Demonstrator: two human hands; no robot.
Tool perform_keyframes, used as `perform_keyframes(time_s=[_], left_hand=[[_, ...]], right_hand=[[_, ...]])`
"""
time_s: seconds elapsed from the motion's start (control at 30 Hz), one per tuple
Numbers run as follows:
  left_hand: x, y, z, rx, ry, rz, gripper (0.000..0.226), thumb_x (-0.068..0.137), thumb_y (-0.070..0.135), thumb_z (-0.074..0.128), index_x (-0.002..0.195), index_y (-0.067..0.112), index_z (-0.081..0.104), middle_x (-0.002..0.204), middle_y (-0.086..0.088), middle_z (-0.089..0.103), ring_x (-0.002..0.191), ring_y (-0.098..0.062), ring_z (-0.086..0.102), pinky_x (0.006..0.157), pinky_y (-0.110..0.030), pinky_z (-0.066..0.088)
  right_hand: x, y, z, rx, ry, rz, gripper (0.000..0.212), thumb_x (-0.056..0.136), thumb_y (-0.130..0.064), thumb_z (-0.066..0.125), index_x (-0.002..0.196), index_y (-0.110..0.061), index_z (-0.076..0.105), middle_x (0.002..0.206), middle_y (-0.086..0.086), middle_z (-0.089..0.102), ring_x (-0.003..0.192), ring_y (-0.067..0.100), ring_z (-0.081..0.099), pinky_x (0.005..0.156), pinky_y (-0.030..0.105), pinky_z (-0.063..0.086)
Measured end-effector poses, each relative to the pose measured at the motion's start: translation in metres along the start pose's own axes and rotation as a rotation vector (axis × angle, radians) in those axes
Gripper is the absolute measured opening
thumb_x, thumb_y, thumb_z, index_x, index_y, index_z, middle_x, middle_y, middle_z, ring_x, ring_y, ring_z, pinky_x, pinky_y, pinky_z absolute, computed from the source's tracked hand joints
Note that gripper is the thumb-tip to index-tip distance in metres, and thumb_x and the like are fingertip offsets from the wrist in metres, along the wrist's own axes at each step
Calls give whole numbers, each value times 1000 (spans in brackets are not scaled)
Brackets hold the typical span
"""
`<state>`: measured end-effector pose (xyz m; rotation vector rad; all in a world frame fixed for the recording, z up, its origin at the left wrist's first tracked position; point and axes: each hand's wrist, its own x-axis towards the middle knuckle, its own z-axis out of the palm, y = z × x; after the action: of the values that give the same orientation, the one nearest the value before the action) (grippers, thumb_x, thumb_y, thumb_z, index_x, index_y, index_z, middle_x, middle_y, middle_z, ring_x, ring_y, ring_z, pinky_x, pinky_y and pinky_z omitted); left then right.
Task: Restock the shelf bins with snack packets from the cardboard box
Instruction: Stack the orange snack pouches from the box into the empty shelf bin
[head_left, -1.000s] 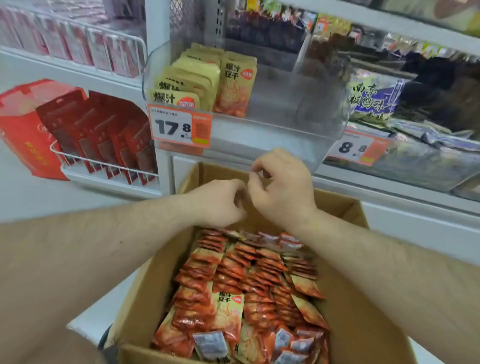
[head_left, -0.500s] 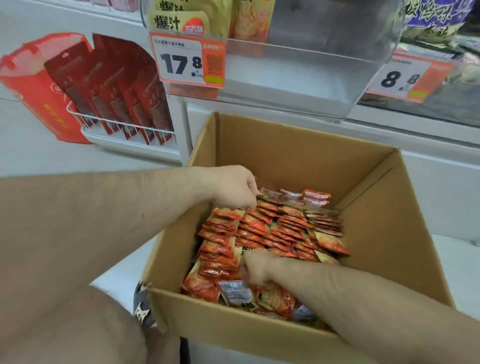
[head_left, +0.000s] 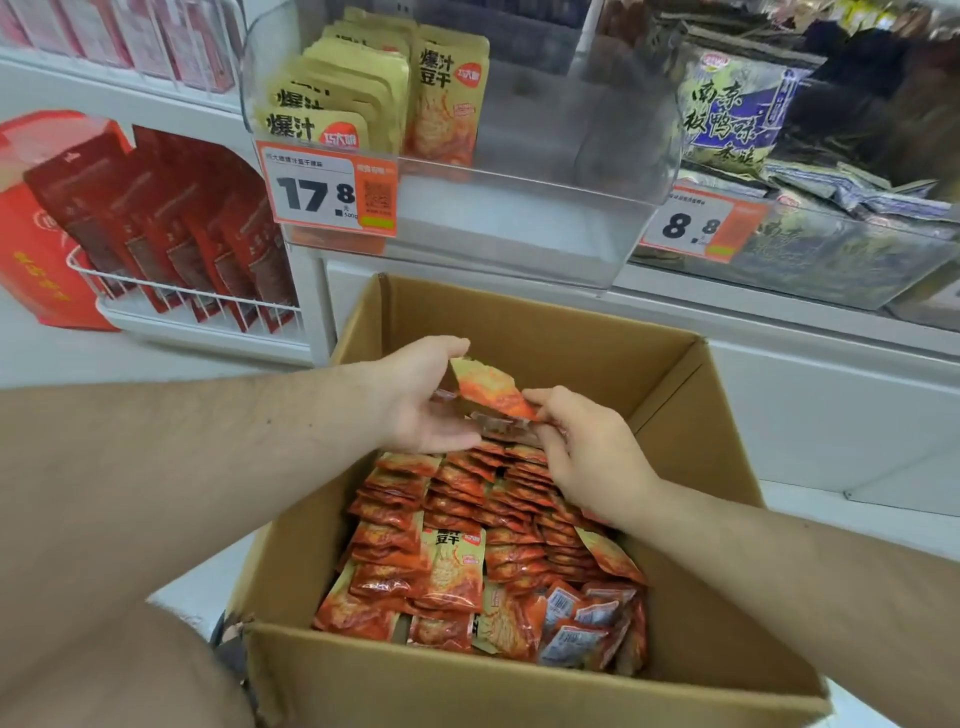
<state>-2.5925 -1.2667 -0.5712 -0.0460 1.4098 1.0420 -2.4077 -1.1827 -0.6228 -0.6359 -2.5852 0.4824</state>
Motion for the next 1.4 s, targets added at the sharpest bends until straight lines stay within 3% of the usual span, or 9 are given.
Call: perform_keyframes(time_s=[0.1, 0.23, 0.47, 0.6, 0.83, 0.93, 1.03, 1.27, 1.4], left_hand=[[9, 1, 12, 126, 16, 125, 5, 96, 9, 57, 100, 8, 59, 96, -10, 66, 76, -18, 65, 52, -27, 57], [24, 1, 15, 406, 146, 286, 18, 86, -7, 58, 97, 7, 61, 104, -14, 68, 91, -30, 68, 89, -48, 56], [27, -5, 16, 592, 66, 295, 27, 90, -11, 53, 97, 15, 54, 109, -14, 65, 101, -32, 63, 87, -46, 54], [27, -4, 7, 602, 66, 298, 30, 90, -12, 51, 108, 11, 57, 110, -13, 66, 102, -32, 64, 76, -40, 56], [17, 1, 2, 496, 27, 333, 37, 91, -14, 45, 105, 17, 57, 110, -13, 65, 103, -33, 64, 89, -48, 55], [8, 8, 4, 383, 7, 345, 44, 91, -16, 44, 117, 18, 54, 117, -16, 63, 105, -36, 63, 87, -52, 55], [-9, 13, 11, 171, -93, 345, 42, 92, -20, 36, 109, 13, 54, 106, -20, 66, 89, -35, 66, 69, -48, 55], [-45, 22, 21, -39, -215, 383, 33, 75, -5, 33, 86, 4, 64, 71, -14, 65, 56, -28, 63, 66, -39, 53], [-55, 26, 19, -69, -285, 380, 25, 91, 18, 49, 102, 5, 67, 89, -13, 73, 72, -27, 69, 70, -40, 55]], right_hand=[[-8, 3, -3, -35, -85, -98, 27, 87, -11, 65, 114, -7, 62, 113, 4, 68, 102, 17, 63, 88, 26, 51], [-17, 40, 6, -267, -598, 228, 39, 85, -33, 68, 116, -17, 51, 112, 3, 63, 104, 25, 62, 78, 32, 48], [-53, 93, 34, -747, -1274, 512, 74, 67, -60, 81, 124, -19, 58, 129, 0, 59, 121, 23, 54, 98, 38, 40], [-50, 95, 40, -784, -1114, 429, 29, 93, -23, 57, 122, -22, 60, 129, 3, 60, 122, 23, 54, 108, 42, 36], [11, 48, -27, -378, -529, 509, 4, 88, -20, 51, 84, -19, 52, 89, 5, 63, 86, 30, 60, 66, 30, 44], [25, 13, -58, -141, -80, 420, 24, 83, -11, 58, 70, -19, 40, 77, 7, 66, 80, 33, 62, 67, 35, 50], [27, -27, -74, 18, 224, 132, 25, 79, -2, 62, 83, -24, 51, 105, 9, 74, 96, 22, 67, 86, 26, 50], [23, -53, -61, -61, 213, -224, 21, 78, -20, 50, 98, -28, 49, 127, -1, 67, 119, 15, 61, 96, 29, 49], [26, -56, -57, -79, 199, -296, 19, 77, -17, 54, 93, -27, 52, 127, 0, 66, 123, 19, 60, 96, 36, 54]])
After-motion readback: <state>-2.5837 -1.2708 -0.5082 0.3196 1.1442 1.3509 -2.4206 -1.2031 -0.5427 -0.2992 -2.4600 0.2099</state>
